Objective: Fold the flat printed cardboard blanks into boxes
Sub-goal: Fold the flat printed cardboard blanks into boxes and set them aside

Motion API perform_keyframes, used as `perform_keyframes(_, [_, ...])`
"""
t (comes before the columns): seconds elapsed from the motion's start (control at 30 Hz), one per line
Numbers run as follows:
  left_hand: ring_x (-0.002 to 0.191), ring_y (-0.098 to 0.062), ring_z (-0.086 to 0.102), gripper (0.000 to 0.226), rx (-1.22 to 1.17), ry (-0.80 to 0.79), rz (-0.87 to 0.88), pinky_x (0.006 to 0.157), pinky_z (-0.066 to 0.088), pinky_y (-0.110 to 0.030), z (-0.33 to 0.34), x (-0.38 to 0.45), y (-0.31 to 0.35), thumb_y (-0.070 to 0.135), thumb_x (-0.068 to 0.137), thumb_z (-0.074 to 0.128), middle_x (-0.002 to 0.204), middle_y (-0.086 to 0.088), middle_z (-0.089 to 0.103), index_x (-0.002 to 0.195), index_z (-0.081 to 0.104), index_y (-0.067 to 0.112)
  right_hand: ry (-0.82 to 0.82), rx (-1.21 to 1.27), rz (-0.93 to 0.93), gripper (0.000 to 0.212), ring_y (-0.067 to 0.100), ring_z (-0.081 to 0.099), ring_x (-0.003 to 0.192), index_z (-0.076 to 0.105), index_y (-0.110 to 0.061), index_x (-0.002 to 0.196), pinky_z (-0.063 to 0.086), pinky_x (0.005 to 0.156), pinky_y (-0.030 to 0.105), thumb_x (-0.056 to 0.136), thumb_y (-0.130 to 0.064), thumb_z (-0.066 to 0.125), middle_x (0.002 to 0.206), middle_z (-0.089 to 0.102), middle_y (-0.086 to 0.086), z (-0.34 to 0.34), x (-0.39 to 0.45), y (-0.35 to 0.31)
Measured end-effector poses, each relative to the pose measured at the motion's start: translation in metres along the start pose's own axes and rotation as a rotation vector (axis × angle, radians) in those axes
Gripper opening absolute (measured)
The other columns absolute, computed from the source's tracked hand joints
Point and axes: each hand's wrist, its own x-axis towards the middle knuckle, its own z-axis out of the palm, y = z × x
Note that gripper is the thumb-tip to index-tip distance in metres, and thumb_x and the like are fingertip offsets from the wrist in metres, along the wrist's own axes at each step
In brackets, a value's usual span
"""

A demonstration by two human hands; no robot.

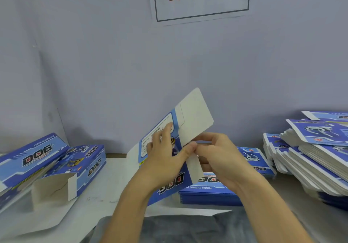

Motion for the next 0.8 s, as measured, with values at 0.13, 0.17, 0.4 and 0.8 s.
perform_keyframes(0.13, [0.145, -0.022, 0.023, 0.076, 0.002, 0.057, -0.048, 0.113, 0.039, -0.049, -0.001, 0.005, -0.011, 0.053, 0.093, 0.055, 0.156, 0.006, 0.021, 0.155, 0.012, 0.037, -0.014, -0.029, -0.052, 0.02, 0.018, 0.076, 0.079, 0.068, -0.032, 0.098, 0.061, 0.059, 0.031, 0.099, -0.014, 0.06, 0.093, 0.077, -0.005, 0.002, 0.002, 0.004])
perform_keyframes(0.17, [0.145, -0.022, 0.024, 0.075, 0.005, 0.062, -0.046, 0.112, 0.042, -0.049, -0.001, 0.005, -0.013, 0.051, 0.094, 0.055, 0.156, 0.006, 0.021, 0.154, 0.013, 0.037, -0.014, -0.044, -0.062, 0.02, 0.015, 0.076, 0.079, 0.066, -0.036, 0.096, 0.06, 0.058, 0.028, 0.098, -0.016, 0.061, 0.093, 0.076, -0.008, 0.002, 0.002, 0.004])
perform_keyframes(0.4, [0.138, -0.021, 0.037, 0.074, 0.042, 0.066, -0.036, 0.101, 0.053, -0.047, -0.001, 0.005, -0.015, 0.035, 0.098, 0.061, 0.151, 0.003, 0.031, 0.156, 0.015, 0.034, 0.014, -0.131, -0.09, 0.023, 0.006, 0.072, 0.074, 0.059, -0.042, 0.089, 0.053, 0.049, 0.017, 0.097, -0.02, 0.063, 0.08, 0.071, -0.022, -0.001, 0.005, 0.01])
perform_keyframes(0.8, [0.146, -0.02, 0.021, 0.09, 0.123, 0.282, 0.08, 0.117, 0.026, -0.053, -0.023, -0.01, 0.005, 0.034, 0.071, 0.044, 0.158, 0.007, 0.024, 0.156, 0.016, 0.026, 0.145, -0.264, -0.107, 0.03, 0.044, 0.065, 0.097, 0.074, -0.02, 0.084, 0.057, 0.075, 0.06, 0.089, -0.001, 0.05, 0.094, 0.074, 0.015, 0.005, 0.002, 0.003])
